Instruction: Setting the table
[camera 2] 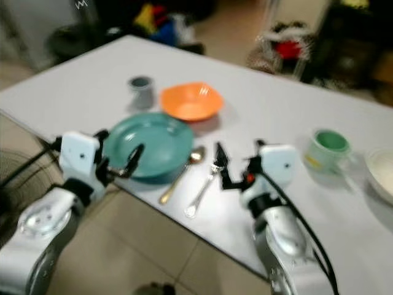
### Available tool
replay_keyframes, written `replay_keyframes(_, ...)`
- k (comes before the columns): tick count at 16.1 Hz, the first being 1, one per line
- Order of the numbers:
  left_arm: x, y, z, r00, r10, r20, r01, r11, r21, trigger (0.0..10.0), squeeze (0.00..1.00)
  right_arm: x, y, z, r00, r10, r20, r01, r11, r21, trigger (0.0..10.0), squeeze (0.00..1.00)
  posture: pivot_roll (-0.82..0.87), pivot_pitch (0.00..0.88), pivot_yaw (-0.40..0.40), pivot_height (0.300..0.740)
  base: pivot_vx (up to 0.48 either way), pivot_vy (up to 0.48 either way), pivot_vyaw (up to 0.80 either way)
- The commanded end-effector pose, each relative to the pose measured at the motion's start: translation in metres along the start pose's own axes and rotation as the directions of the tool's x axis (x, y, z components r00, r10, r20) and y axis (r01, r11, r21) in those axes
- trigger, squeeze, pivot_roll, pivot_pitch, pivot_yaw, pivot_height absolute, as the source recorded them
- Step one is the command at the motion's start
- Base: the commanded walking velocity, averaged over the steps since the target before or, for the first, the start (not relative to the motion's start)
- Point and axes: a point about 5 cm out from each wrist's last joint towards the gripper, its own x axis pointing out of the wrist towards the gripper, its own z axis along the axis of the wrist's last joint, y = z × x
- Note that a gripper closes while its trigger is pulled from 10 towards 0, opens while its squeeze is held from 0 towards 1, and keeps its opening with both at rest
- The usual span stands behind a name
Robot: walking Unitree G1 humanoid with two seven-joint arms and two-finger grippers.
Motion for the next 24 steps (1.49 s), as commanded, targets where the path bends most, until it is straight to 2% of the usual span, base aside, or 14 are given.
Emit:
replay_keyframes(1, 0.0002, -0.0029, 0.0031, 1.0, -0.011, 0.015, 0.011, 1.0, 0.005, 10.0, 0.0, -0.0012, -0.0076, -0.0021, 0.999, -0.037, -0.016, 0.037, 0.999, 0.017, 10.0, 1.0, 0.05, 0.043, 0.043, 0.74, 0.0, 0.0, 0.8)
replay_keyframes(6, 0.0017, 0.0019, 0.0029, 1.0, 0.012, 0.014, -0.012, 1.0, -0.01, 10.0, 0.0, -0.0016, -0.0045, -0.0045, 0.999, -0.003, -0.04, 0.003, 1.0, 0.0, 10.0, 1.0, 0.04, 0.048, 0.051, 0.74, 0.0, 0.0, 0.8)
replay_keyframes(8, 0.0015, 0.0009, 0.0022, 1.0, 0.013, 0.013, -0.013, 0.999, -0.035, 10.0, 0.0, -0.0019, -0.0046, -0.0046, 0.999, -0.006, -0.04, 0.006, 1.0, -0.001, 10.0, 1.0, 0.04, 0.048, 0.051, 0.74, 0.0, 0.0, 0.8)
replay_keyframes(17, -0.0007, 0.0026, 0.0017, 1.0, 0.019, 0.011, -0.019, 0.999, -0.041, 10.0, 0.0, -0.0031, -0.0042, -0.0062, 0.999, -0.023, -0.046, 0.023, 1.0, 0.007, 10.0, 1.0, 0.05, 0.052, 0.05, 0.74, 0.0, 0.027, 0.8)
replay_keyframes(24, -0.0012, 0.0044, 0.0019, 1.0, 0.019, 0.004, -0.019, 0.999, -0.033, 10.0, 0.0, -0.0018, -0.0038, -0.0072, 0.998, -0.032, -0.048, 0.033, 0.999, 0.038, 10.0, 1.0, 0.05, 0.052, 0.047, 0.74, 0.0, 0.276, 0.07)
